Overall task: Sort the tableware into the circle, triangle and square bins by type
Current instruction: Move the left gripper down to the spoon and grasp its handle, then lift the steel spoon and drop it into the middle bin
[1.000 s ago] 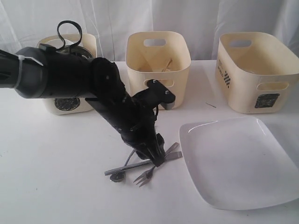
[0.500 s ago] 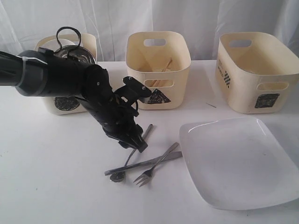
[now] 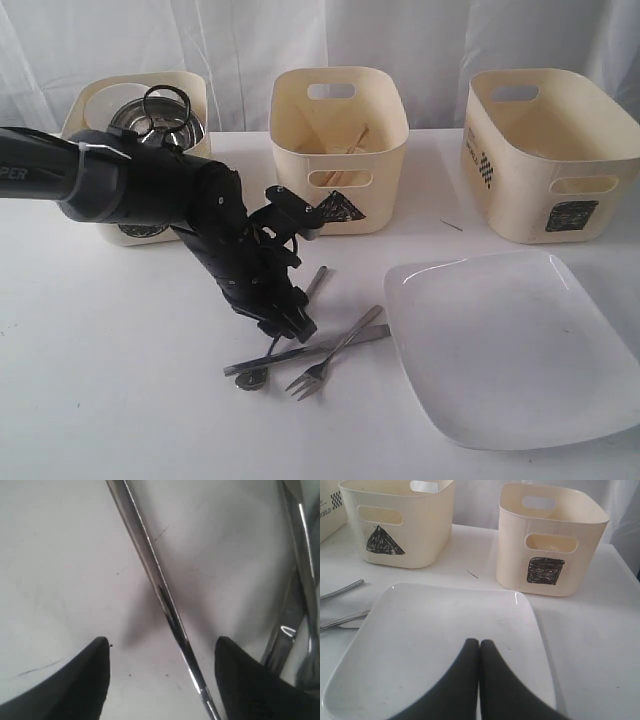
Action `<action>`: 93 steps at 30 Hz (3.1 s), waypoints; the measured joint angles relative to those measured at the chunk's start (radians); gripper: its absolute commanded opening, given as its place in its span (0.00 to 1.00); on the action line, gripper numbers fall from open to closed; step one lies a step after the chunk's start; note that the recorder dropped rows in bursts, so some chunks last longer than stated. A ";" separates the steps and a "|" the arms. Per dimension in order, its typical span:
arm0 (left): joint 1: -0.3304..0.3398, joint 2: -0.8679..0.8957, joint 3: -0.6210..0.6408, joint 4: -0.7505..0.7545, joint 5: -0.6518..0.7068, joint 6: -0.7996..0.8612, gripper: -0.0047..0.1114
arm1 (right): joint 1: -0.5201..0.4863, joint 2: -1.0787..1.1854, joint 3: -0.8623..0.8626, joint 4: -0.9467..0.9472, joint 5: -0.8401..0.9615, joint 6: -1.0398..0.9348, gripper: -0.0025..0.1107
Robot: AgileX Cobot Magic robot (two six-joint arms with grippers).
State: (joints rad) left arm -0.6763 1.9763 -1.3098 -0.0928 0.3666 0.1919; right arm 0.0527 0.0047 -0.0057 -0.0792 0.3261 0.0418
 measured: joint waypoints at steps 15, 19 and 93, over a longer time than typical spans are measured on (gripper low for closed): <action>0.001 0.025 -0.002 -0.011 -0.021 -0.005 0.37 | 0.000 0.000 0.000 0.000 0.000 0.000 0.02; 0.001 0.025 -0.002 -0.013 -0.017 -0.010 0.04 | 0.000 0.000 0.000 0.000 0.000 0.000 0.02; 0.033 0.207 -0.582 0.143 -0.441 0.026 0.04 | 0.000 0.000 0.000 0.000 0.000 0.000 0.02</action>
State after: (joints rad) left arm -0.6437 2.1835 -1.8915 0.0503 -0.0747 0.2176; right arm 0.0527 0.0047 -0.0057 -0.0792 0.3261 0.0418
